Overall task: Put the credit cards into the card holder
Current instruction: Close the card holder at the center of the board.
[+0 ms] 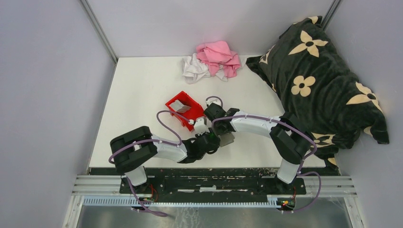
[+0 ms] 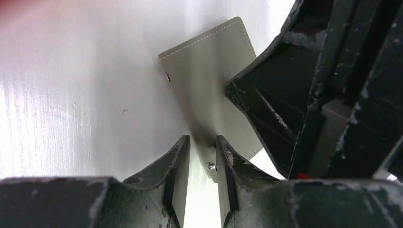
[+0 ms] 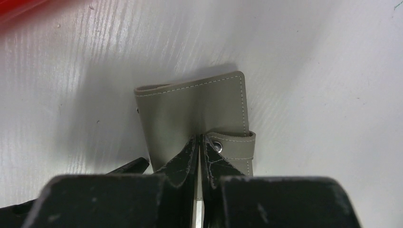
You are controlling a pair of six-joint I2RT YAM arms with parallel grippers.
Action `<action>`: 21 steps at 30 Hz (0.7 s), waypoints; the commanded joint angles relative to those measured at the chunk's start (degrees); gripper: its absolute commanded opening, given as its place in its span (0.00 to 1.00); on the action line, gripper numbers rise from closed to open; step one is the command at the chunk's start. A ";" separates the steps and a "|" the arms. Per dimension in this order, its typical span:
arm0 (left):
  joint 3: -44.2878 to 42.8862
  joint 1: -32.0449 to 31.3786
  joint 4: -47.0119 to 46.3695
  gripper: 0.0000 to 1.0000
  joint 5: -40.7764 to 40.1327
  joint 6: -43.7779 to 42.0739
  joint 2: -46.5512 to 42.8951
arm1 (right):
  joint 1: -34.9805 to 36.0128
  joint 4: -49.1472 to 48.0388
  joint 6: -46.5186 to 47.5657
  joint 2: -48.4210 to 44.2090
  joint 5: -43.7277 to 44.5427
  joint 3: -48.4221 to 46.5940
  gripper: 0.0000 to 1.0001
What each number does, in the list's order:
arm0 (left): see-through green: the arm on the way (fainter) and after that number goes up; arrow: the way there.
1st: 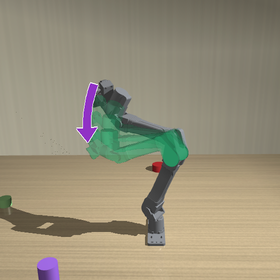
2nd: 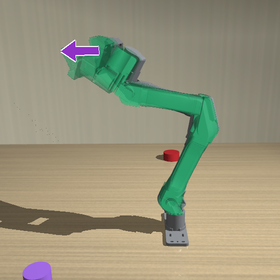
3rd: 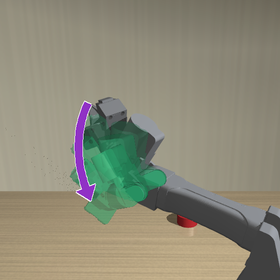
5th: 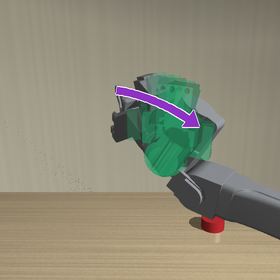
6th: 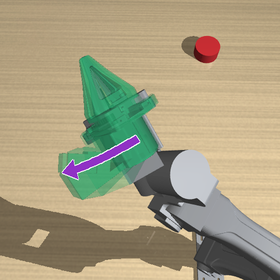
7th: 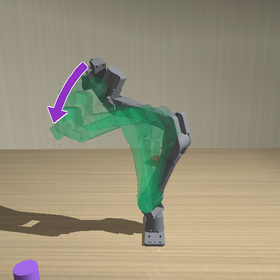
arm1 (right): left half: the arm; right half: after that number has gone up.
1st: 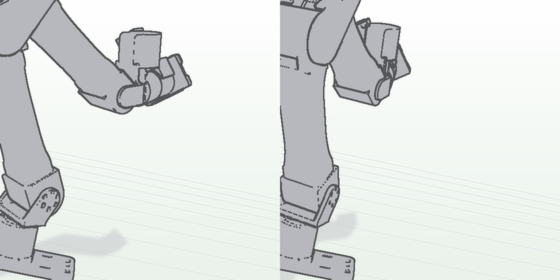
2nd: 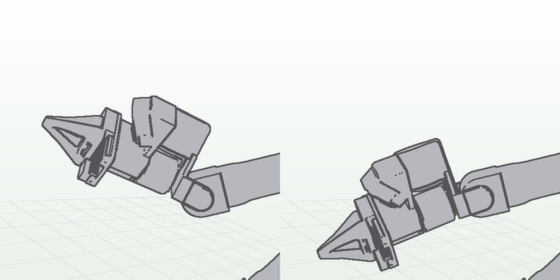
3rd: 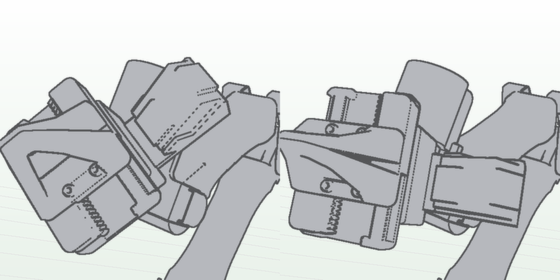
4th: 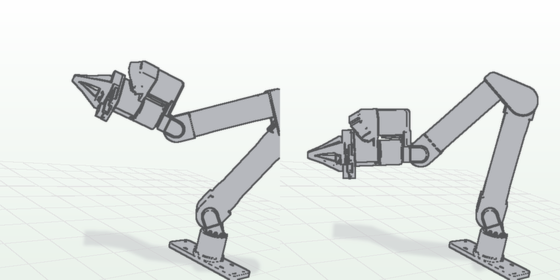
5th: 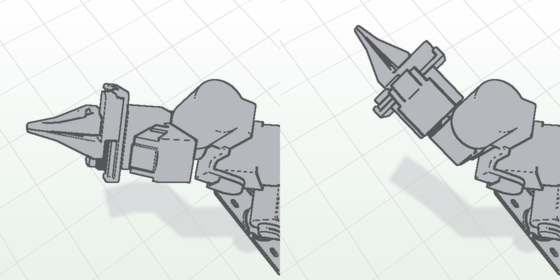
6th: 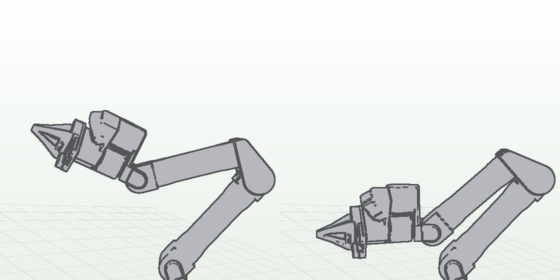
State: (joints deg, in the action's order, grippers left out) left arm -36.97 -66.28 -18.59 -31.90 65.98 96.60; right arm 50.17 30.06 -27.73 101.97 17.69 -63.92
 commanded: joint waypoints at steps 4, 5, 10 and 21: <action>2.03 -0.12 0.98 0.36 0.89 1.81 -0.62 | 0.90 0.51 -2.21 3.43 -5.51 2.47 0.11; 2.12 -0.10 1.34 0.37 0.61 1.77 -1.07 | 0.89 0.76 -1.90 2.75 -5.22 2.03 0.14; 0.79 0.03 5.46 0.42 -2.04 -0.39 -4.76 | 0.89 2.66 0.13 -0.96 -3.97 -1.58 0.41; -8.46 -0.01 25.12 0.52 -12.97 -6.79 -19.42 | -0.76 2.20 2.28 -12.70 -4.23 -6.20 0.61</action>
State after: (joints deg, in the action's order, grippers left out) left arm -39.62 -66.24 -0.67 -37.78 64.07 83.53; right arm 50.26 33.17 -26.44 95.81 14.13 -66.70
